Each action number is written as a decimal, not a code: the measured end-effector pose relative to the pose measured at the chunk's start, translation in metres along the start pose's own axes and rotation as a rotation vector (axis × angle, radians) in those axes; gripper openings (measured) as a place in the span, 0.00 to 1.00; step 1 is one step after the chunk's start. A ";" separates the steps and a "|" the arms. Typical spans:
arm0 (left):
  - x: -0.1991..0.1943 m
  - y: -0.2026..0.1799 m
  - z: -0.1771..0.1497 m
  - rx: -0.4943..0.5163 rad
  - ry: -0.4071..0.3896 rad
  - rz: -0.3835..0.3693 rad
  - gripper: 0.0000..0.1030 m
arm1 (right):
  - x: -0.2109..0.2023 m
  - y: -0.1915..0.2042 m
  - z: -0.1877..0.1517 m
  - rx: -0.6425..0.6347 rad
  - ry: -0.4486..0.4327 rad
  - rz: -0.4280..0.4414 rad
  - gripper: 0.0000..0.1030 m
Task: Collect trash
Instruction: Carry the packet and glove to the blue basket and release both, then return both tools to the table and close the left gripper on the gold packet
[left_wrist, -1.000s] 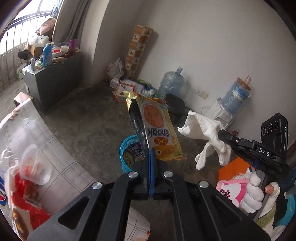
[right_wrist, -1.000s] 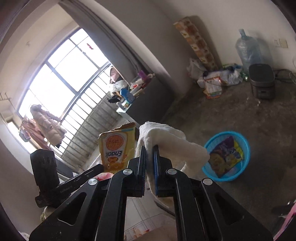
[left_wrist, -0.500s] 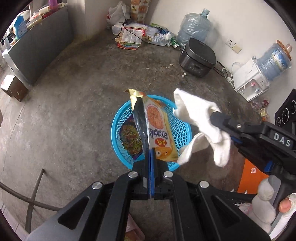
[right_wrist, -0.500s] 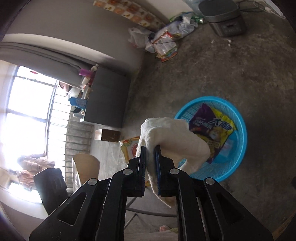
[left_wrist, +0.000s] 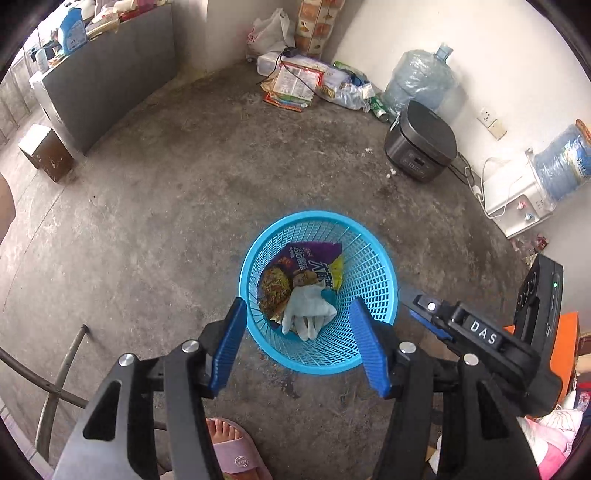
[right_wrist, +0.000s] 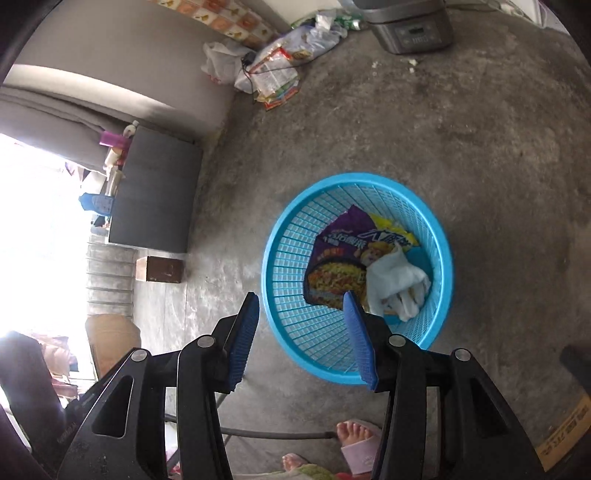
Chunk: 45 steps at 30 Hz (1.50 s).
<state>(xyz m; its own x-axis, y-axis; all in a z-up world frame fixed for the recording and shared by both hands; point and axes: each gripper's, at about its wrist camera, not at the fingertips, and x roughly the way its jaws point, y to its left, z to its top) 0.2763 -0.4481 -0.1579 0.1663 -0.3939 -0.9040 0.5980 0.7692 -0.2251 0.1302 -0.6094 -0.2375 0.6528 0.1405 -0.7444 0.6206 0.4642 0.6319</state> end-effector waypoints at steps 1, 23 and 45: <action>-0.012 -0.001 0.000 -0.001 -0.023 -0.007 0.55 | -0.010 0.006 -0.004 -0.020 -0.025 0.001 0.45; -0.354 0.114 -0.219 -0.046 -0.733 -0.069 0.95 | -0.215 0.191 -0.200 -0.774 -0.634 0.034 0.93; -0.414 0.294 -0.456 -0.492 -0.714 0.361 0.95 | -0.152 0.312 -0.334 -1.141 -0.213 0.410 0.93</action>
<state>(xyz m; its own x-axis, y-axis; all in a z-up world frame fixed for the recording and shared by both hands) 0.0256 0.1703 -0.0159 0.8164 -0.1802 -0.5486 0.0452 0.9671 -0.2504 0.0796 -0.1944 0.0006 0.8344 0.3599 -0.4174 -0.3121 0.9328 0.1803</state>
